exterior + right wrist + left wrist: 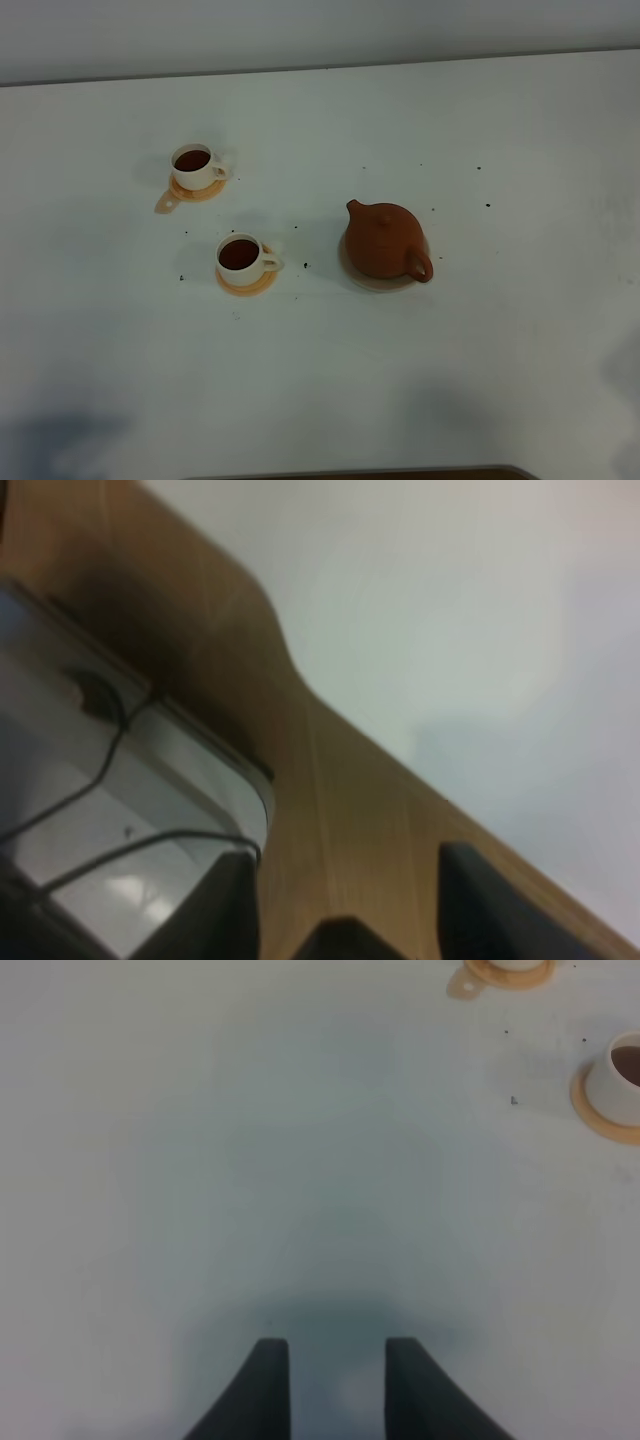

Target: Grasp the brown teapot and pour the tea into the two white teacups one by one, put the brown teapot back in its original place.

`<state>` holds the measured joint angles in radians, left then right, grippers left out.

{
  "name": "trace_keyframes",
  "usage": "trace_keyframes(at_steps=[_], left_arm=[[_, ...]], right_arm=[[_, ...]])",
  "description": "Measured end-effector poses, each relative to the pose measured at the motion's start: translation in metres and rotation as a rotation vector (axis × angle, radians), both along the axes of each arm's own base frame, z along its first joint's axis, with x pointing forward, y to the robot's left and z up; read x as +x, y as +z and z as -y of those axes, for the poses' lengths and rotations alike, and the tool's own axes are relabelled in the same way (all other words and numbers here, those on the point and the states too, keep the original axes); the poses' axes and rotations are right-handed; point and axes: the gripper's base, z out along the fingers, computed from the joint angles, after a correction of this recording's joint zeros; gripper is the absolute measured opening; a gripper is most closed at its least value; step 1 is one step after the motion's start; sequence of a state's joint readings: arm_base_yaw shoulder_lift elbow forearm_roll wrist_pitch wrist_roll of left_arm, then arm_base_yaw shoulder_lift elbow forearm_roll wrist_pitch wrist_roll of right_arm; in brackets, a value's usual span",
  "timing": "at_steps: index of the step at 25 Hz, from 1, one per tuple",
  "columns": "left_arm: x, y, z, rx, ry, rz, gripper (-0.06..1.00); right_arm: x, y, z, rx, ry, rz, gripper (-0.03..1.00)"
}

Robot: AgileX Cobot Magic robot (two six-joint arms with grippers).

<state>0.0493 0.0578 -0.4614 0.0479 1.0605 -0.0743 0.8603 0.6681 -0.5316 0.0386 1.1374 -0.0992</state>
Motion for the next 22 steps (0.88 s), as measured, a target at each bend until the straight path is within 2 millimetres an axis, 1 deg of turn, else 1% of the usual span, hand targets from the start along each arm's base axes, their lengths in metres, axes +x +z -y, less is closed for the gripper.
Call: trace_keyframes(at_steps=[15,18,22], left_arm=[[0.0,0.0,0.0,0.0,0.0,0.0,0.28],[0.0,0.0,0.0,0.0,0.0,0.0,0.28],[0.0,0.0,0.0,0.0,0.0,0.0,0.28]], right_arm=[[-0.002,0.0,0.0,0.045,-0.02,-0.005,0.41],[-0.003,0.004,0.006,0.078,-0.075,0.018,0.41],[-0.004,0.01,0.021,0.144,-0.216,0.085,0.41]])
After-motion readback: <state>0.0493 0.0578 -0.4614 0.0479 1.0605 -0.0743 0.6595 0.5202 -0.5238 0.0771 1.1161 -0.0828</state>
